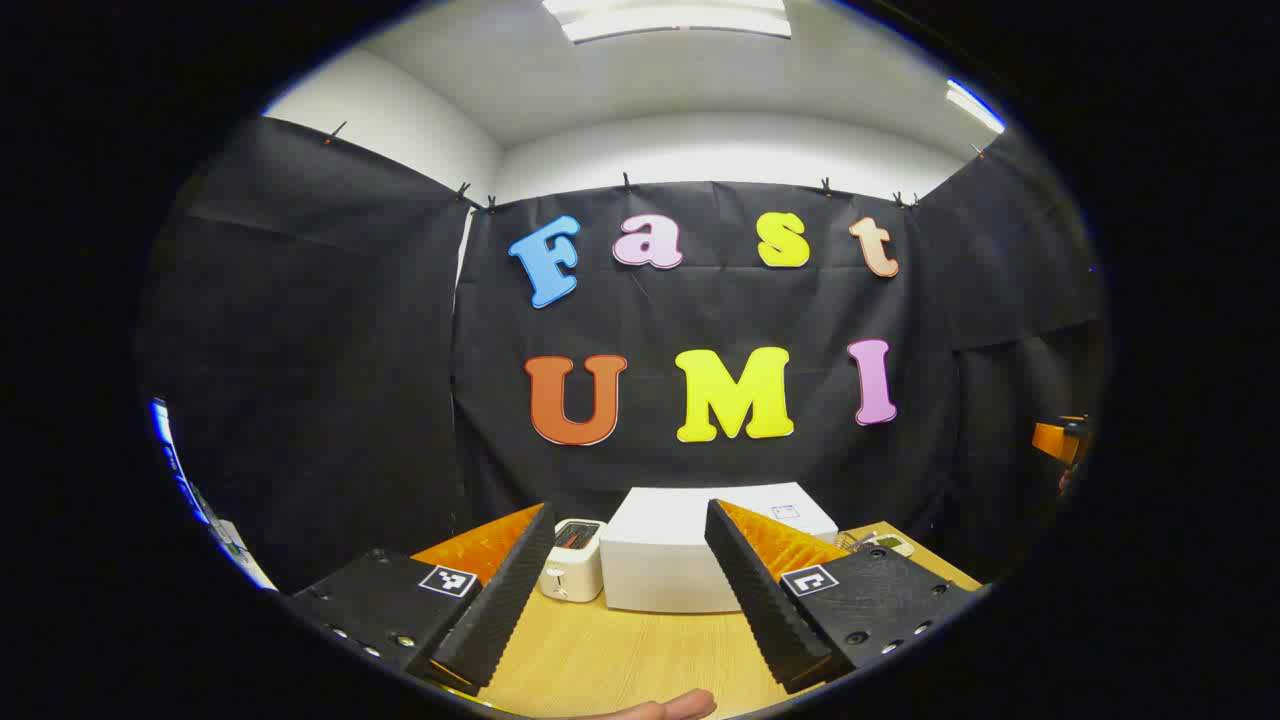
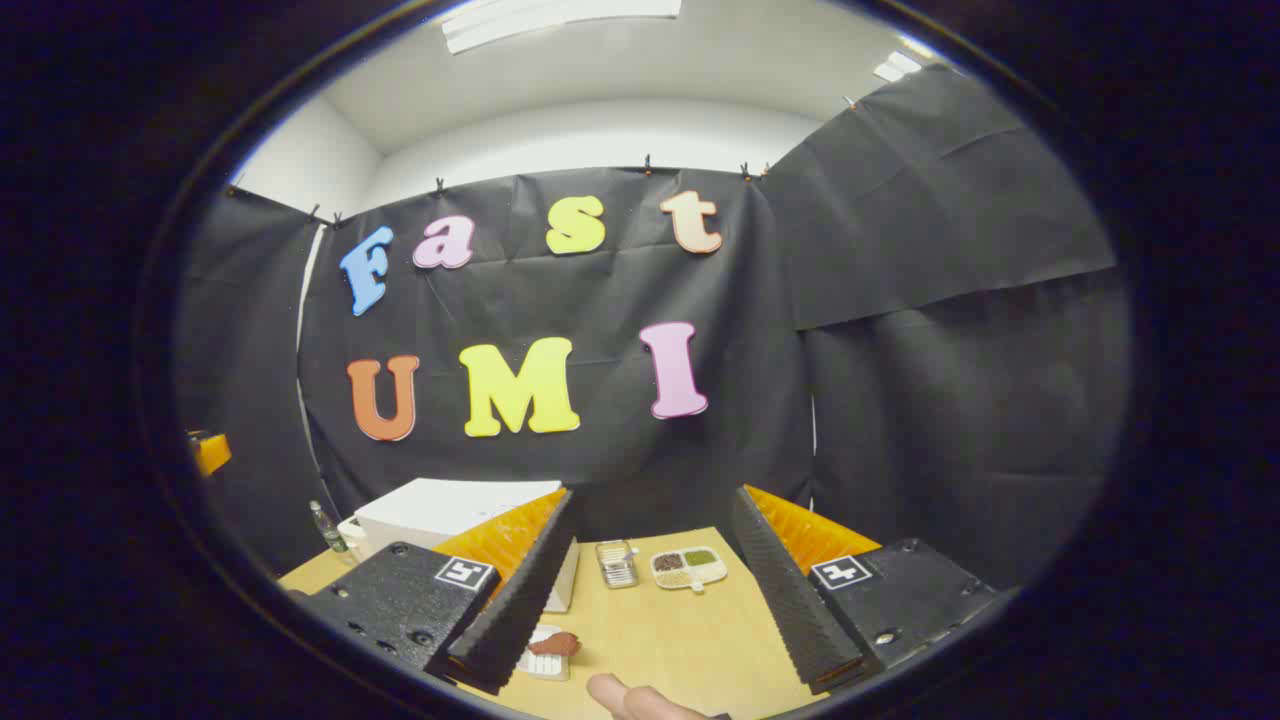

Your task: Open the microwave oven with the left hand, put the food in, and close the microwave oven.

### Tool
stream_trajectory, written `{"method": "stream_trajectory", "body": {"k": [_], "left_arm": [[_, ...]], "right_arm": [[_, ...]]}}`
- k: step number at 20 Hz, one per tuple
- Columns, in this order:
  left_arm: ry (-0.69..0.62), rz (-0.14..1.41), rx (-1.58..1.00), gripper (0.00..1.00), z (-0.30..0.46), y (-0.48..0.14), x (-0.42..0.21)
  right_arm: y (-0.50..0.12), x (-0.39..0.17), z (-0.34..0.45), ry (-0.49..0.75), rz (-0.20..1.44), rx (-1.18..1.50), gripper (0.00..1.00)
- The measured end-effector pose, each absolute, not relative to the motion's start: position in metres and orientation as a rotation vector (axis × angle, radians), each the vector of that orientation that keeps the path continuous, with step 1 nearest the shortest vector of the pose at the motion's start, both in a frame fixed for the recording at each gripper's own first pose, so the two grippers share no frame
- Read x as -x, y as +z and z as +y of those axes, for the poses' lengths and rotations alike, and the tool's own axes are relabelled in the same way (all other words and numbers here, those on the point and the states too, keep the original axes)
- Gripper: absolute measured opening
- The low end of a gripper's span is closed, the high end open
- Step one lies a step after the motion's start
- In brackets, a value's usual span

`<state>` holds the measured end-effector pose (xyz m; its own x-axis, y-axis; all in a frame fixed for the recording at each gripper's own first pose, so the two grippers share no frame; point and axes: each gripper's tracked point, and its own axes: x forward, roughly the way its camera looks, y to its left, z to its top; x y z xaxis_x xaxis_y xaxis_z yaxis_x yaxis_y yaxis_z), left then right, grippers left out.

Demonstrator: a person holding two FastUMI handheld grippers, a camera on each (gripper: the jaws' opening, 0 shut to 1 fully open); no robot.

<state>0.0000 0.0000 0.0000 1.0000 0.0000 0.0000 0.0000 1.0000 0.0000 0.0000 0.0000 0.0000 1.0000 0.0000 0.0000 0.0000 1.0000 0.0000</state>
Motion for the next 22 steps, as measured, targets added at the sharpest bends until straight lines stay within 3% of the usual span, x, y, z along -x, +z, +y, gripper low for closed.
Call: {"method": "stream_trajectory", "body": {"k": [9, 10, 12, 13, 14, 15, 16, 17, 21, 22], "left_arm": [[-0.017, -0.015, -0.015, 0.94, -0.001, 0.006, 0.016], [-0.015, -0.011, -0.018, 0.86, -0.002, 0.006, 0.017], [-0.027, -0.015, -0.012, 0.87, -0.008, 0.008, 0.017], [-0.029, -0.014, -0.007, 0.94, -0.011, 0.008, 0.018], [-0.029, -0.01, -0.005, 0.94, -0.012, 0.007, 0.017], [-0.033, -0.006, -0.006, 0.86, -0.014, 0.006, 0.016], [-0.037, -0.003, -0.009, 0.86, -0.016, 0.005, 0.016], [-0.039, -0.003, -0.014, 0.86, -0.019, 0.004, 0.015], [-0.048, 0.004, -0.018, 0.86, -0.025, -0.001, 0.01], [-0.05, 0.005, -0.022, 0.94, -0.025, -0.002, 0.008]], "right_arm": [[0.018, 0.014, -0.005, 0.002, -0.018, 0.054, 1.0], [0.018, 0.014, -0.007, 0.001, -0.019, 0.057, 1.0], [0.017, 0.016, -0.007, 0.003, -0.015, 0.058, 1.0], [0.018, 0.016, -0.008, 0.004, -0.015, 0.06, 1.0], [0.017, 0.016, -0.009, 0.003, -0.014, 0.06, 1.0], [0.017, 0.015, -0.011, 0.002, -0.013, 0.061, 1.0], [0.016, 0.016, -0.012, 0.003, -0.01, 0.058, 0.92], [0.013, 0.017, -0.013, 0.007, 0.0, 0.052, 1.0], [0.005, 0.017, -0.014, 0.026, 0.038, 0.036, 1.0], [0.005, 0.017, -0.015, 0.028, 0.038, 0.036, 1.0]]}}
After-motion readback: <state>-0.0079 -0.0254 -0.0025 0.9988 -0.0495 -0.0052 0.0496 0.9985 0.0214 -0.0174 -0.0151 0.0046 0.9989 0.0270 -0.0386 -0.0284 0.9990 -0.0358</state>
